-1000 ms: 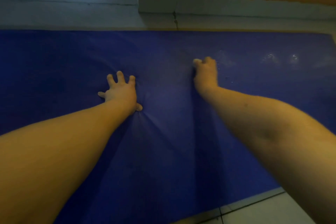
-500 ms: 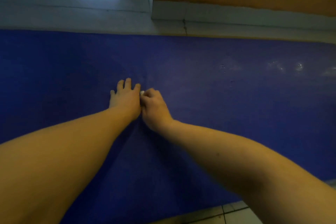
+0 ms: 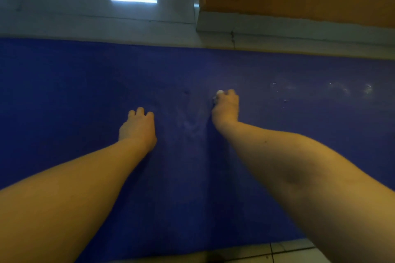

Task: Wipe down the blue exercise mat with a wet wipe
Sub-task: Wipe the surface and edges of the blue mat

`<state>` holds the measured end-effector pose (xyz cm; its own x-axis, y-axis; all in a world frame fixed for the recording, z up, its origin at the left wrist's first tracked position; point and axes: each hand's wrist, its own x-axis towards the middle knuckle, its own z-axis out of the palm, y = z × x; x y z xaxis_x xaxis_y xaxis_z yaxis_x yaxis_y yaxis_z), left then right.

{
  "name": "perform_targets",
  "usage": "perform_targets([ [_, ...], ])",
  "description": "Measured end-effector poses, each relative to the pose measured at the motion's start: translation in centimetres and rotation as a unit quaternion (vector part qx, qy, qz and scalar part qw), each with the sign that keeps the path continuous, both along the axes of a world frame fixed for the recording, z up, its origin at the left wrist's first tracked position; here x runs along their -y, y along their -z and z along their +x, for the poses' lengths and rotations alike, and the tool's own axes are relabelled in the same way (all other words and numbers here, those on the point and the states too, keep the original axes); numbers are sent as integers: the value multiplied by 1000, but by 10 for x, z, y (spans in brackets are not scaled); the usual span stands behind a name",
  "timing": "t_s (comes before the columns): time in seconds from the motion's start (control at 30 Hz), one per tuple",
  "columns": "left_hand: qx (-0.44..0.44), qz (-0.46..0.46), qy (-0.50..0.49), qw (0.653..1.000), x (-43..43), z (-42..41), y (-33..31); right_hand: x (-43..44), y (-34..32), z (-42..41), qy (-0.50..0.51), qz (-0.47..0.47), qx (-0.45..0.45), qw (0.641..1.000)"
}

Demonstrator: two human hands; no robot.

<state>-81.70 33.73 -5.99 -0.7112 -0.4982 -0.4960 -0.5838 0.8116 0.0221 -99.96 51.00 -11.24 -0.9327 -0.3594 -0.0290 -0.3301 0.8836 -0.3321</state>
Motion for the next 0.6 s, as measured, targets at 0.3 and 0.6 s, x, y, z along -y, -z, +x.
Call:
perform_targets([
  [0.3,4,19,-34,999,-5,11,-12,72,-10,117,-349,-39,72,934],
  [0.6,-16,45,-17,999,-40,21,-12,-107,-12,-8,80,15,89,993],
])
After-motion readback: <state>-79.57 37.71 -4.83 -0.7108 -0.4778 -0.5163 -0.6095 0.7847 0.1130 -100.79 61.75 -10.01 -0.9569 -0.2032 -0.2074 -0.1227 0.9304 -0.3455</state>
